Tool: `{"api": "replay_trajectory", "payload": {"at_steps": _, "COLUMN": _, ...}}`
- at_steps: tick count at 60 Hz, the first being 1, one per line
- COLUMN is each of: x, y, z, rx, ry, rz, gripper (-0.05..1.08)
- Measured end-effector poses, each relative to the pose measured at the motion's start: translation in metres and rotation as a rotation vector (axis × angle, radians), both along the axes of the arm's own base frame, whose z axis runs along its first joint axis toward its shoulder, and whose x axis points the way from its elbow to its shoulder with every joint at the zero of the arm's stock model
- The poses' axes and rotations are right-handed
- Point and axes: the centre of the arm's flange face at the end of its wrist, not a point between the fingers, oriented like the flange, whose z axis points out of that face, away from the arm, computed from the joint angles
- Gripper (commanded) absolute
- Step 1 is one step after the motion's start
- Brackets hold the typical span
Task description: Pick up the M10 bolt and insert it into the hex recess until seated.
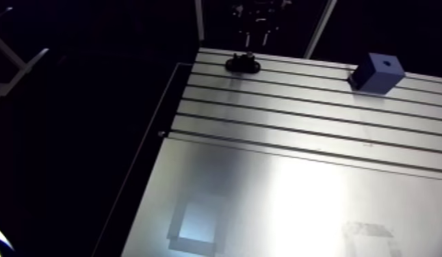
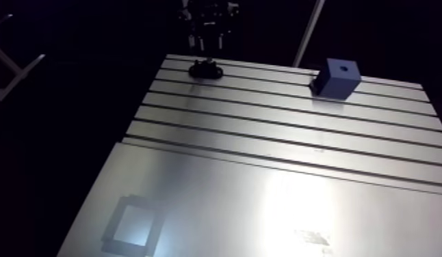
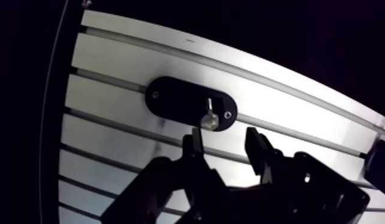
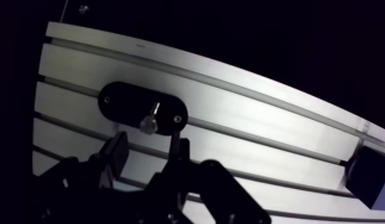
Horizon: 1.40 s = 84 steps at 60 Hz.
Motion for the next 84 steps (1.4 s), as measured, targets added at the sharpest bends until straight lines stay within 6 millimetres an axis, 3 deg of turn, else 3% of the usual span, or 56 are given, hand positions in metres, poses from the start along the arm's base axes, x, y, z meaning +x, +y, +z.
{"api": "replay_trajectory", "payload": {"at_steps": 25, "x": 0.004, "y": -0.009, "z": -0.009, "rx": -0.004, "ry": 0.037, "rz": 0.013, "gripper": 0.54}}
{"api": "replay_trajectory", "payload": {"at_steps": 84, "x": 0.004, "y": -0.009, "z": -0.026, "rx": 0.001, "ry": 0.063, "rz": 0.017, "gripper": 0.54}}
